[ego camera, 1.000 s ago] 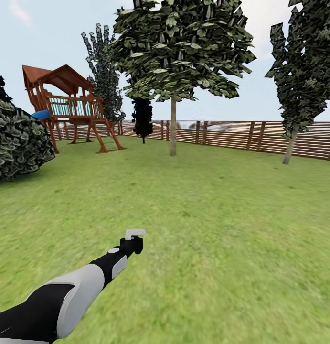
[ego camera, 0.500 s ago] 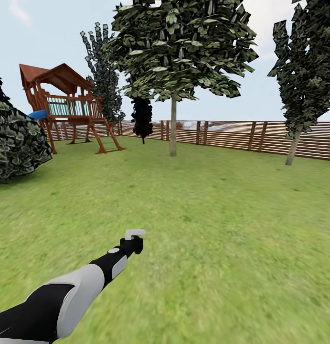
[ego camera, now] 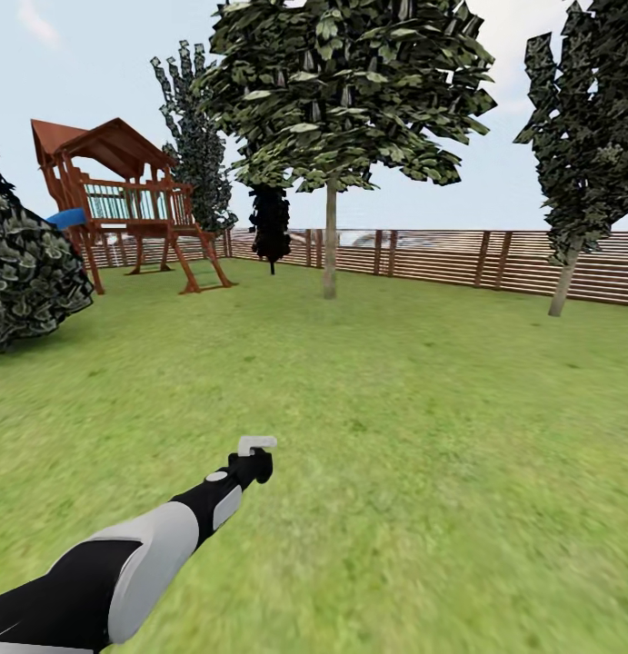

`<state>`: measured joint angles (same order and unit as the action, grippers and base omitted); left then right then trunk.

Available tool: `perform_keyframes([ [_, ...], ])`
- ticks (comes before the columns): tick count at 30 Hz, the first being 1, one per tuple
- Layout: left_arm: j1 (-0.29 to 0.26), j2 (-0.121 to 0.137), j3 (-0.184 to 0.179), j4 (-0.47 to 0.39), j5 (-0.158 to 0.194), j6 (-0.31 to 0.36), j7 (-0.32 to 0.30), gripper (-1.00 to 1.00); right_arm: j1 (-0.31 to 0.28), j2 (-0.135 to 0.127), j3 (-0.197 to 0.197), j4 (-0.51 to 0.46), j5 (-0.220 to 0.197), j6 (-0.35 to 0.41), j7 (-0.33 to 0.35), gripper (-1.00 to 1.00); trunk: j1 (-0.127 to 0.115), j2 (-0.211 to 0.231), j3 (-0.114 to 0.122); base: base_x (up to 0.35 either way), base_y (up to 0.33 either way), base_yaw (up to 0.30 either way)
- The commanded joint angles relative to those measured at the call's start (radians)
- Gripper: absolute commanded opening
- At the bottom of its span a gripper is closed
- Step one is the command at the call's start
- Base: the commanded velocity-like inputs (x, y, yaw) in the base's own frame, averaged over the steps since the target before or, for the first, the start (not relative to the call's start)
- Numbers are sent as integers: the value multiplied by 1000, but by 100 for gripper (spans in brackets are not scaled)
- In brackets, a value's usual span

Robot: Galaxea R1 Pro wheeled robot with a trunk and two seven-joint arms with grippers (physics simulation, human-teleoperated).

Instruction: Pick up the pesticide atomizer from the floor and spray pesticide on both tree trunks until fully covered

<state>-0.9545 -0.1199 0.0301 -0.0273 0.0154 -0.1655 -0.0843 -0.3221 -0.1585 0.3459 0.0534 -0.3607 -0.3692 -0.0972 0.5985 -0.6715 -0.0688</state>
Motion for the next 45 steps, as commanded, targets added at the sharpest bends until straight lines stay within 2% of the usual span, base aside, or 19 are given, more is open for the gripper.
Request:
perform_keyframes([
  [1, -1, 0, 2, 1, 0, -3, -3, -100, -2, 1, 8, 3, -6, -5, -1, 100, 1, -1, -2, 350, 0, 0],
  [45, -1, -7, 2, 1, 0, -3, -3, -100, -2, 1, 8, 3, -6, -5, -1, 100, 1, -1, -2, 350, 0, 0],
])
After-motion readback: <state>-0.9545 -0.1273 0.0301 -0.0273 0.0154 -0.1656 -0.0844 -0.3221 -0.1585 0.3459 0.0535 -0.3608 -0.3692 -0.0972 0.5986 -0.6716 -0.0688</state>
